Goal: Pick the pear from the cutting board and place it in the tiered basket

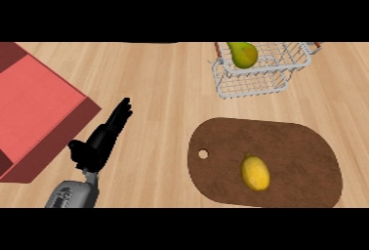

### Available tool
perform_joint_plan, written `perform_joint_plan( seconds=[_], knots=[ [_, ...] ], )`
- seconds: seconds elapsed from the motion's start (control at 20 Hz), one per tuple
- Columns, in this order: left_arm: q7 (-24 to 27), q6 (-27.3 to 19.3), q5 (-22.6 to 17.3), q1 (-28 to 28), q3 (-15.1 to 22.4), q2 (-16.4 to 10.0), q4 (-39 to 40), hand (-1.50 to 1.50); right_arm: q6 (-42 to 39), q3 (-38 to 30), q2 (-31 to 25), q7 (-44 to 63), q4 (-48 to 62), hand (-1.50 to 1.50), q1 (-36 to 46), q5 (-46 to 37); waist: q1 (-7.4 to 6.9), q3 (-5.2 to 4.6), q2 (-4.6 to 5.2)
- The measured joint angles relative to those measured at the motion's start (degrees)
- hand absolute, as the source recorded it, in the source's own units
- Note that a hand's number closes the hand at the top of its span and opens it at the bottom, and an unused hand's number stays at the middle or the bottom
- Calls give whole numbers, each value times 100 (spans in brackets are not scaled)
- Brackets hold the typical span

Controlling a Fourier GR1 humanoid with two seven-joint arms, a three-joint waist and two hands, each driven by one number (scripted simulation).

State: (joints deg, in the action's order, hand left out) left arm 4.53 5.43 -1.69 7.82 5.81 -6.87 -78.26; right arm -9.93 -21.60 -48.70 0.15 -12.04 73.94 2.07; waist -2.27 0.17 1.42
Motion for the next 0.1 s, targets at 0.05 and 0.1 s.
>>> perform_joint_plan(
  seconds=[0.05, 0.1],
  knots=[
    [-7, -6, -2, 23, -7, 8, 4, 0, -203, -33, -184, -41, 32, -150, -89, 21, 1, 2, 3],
    [37, 2, 7, 16, 1, 13, 9, 0, -340, -72, -334, -118, 72, -150, -196, 42, -12, 3, 12]
  ],
)
